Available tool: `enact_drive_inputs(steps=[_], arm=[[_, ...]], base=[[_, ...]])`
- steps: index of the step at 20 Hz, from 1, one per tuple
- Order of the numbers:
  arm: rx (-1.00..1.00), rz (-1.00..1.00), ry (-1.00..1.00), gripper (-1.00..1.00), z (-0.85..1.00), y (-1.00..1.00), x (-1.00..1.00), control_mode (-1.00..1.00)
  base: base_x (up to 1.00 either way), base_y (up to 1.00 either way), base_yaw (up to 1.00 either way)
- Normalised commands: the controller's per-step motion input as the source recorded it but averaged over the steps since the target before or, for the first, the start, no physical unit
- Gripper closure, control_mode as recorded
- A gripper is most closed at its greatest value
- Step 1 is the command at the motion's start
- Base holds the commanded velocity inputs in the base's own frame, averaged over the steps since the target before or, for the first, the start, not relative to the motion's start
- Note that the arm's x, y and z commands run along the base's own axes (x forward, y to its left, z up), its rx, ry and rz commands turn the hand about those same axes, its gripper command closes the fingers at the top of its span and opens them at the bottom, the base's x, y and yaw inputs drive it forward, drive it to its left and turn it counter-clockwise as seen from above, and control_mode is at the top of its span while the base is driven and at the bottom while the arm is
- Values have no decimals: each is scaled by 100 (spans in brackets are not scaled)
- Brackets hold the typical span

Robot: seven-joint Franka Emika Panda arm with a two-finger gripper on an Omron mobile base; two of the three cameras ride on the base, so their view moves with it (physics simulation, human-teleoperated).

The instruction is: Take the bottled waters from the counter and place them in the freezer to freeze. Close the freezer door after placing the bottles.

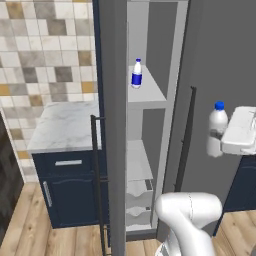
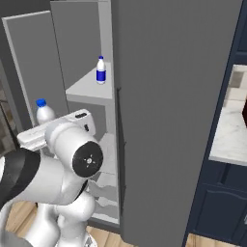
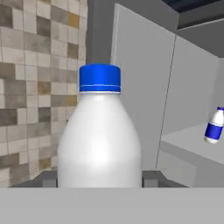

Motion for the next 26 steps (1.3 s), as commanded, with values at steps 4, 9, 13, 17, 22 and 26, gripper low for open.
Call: enact_drive_inputs(steps=[4,9,13,17,22,26], arm=[[-1,-43,2,100,0,1,47,-100],[0,-26,0,100,0,1,47,-100],[0,-34,3,100,0,13,41,-100],[-1,-34,5,100,-4,1,34,-100],[-6,-21,4,100,-4,1,8,-100],[2,0,-2,100,-1,0,33,-100]], base=[[0,0,0],[0,0,0],[0,0,0],[0,0,0],[0,0,0],[0,0,0]])
